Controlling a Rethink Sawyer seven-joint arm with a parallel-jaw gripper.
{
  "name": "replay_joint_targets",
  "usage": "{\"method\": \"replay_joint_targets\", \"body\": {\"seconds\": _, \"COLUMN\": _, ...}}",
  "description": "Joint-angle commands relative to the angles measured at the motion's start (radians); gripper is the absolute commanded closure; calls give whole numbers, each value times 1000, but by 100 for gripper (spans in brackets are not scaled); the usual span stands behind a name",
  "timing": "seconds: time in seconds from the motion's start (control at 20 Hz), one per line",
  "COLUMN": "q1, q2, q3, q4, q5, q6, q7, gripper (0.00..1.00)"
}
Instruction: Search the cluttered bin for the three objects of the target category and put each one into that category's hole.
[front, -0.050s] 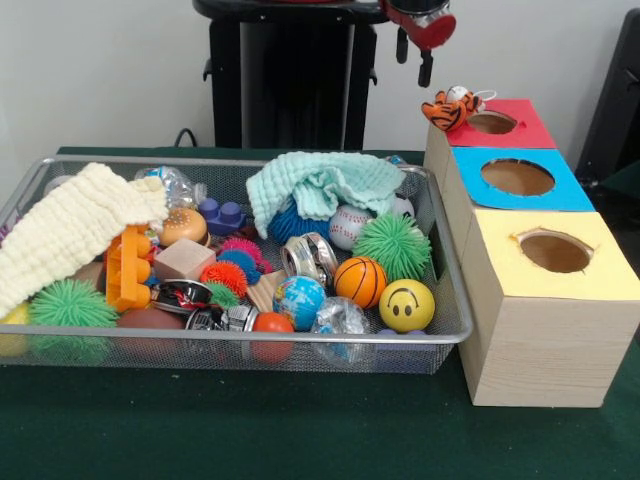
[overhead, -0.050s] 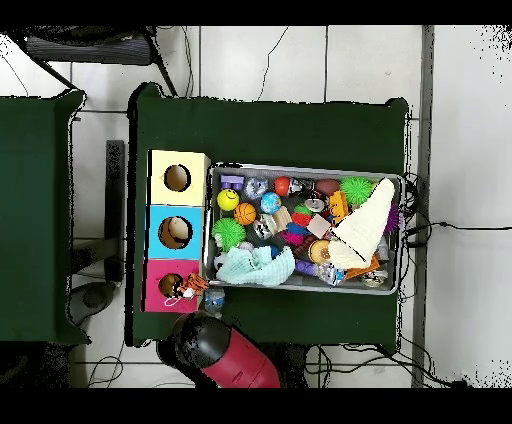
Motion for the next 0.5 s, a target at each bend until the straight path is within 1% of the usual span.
{"method": "replay_joint_targets", "body": {"seconds": 0.05, "q1": -12, "q2": 37, "q3": 152, "q4": 74, "q5": 109, "q6": -129, "q7": 223, "gripper": 0}}
{"method": "replay_joint_targets", "body": {"seconds": 0.2, "q1": -36, "q2": 53, "q3": 230, "q4": 101, "q5": 163, "q6": -212, "q7": 209, "gripper": 0}}
{"method": "replay_joint_targets", "body": {"seconds": 0.3, "q1": -51, "q2": 65, "q3": 268, "q4": 106, "q5": 187, "q6": -249, "q7": 206, "gripper": 0}}
{"method": "replay_joint_targets", "body": {"seconds": 0.5, "q1": -60, "q2": 80, "q3": 294, "q4": 97, "q5": 195, "q6": -269, "q7": 220, "gripper": 0}}
